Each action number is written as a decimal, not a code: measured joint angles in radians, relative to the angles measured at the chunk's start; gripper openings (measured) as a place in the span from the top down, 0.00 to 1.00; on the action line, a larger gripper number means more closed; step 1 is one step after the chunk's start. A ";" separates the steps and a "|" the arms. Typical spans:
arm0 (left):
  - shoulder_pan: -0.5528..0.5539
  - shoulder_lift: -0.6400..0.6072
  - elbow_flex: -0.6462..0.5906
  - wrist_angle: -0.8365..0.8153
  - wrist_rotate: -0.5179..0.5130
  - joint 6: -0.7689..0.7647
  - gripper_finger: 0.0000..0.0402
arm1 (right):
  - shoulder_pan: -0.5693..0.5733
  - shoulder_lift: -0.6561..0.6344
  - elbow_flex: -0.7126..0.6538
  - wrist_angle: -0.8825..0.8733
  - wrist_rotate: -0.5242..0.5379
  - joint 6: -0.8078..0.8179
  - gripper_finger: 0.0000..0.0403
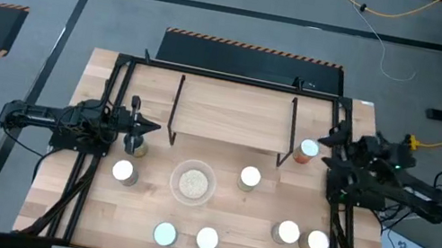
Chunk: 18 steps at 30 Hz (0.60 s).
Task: Pick and place cans onto a shelf
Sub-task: Put the canned pineapple on the shelf
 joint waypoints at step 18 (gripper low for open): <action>0.000 0.000 0.000 0.000 0.000 0.003 1.00 | 0.000 0.278 0.618 -0.934 0.634 -0.107 0.36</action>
